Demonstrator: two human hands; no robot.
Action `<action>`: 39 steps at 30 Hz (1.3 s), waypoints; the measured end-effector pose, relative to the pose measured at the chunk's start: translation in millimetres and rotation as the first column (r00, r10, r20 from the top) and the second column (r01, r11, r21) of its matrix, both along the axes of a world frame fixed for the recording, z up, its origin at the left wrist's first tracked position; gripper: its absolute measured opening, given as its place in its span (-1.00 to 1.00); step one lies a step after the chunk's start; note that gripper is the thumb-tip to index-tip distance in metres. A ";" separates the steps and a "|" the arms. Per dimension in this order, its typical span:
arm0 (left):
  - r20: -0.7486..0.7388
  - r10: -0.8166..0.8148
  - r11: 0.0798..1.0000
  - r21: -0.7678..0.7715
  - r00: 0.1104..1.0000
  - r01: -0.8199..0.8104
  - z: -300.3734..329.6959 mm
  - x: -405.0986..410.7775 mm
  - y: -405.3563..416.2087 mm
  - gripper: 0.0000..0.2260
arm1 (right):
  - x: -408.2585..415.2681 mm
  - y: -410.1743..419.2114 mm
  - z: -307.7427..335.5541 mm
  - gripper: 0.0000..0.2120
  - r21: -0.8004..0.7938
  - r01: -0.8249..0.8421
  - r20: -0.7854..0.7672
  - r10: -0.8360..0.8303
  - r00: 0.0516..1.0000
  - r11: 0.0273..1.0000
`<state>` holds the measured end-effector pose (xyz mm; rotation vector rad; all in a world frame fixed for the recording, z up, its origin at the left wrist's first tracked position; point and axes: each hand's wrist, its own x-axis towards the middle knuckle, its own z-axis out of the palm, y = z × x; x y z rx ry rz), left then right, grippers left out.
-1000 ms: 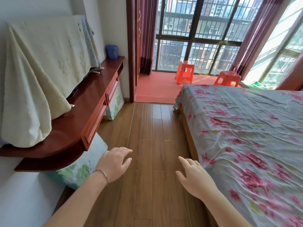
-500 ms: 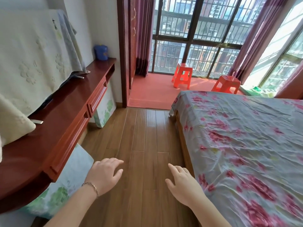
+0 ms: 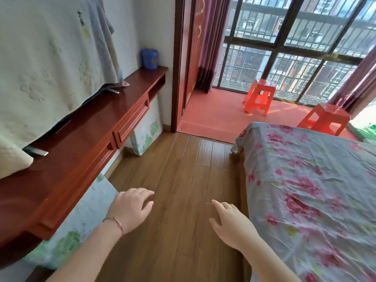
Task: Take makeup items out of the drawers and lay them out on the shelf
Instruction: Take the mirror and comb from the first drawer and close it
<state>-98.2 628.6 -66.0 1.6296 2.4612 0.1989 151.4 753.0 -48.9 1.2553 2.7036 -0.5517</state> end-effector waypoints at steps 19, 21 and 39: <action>0.131 0.564 0.823 -0.012 0.815 -0.568 -41.4 -221.9 84.8 -0.64 | -316.6 172.9 -2.9 -0.46 -0.021 -0.577 0.115 0.575 0.810 0.817; 0.136 0.622 0.779 -0.015 0.771 -0.627 -42.9 -235.2 77.4 -0.64 | -348.3 173.8 -3.9 -0.46 -0.028 -0.641 0.109 0.640 0.761 0.767; 0.348 0.938 0.042 -0.137 -0.008 -0.990 -58.1 -205.3 42.3 -0.68 | -533.1 173.9 -74.7 -0.48 -0.535 -0.759 -0.006 0.897 0.442 0.371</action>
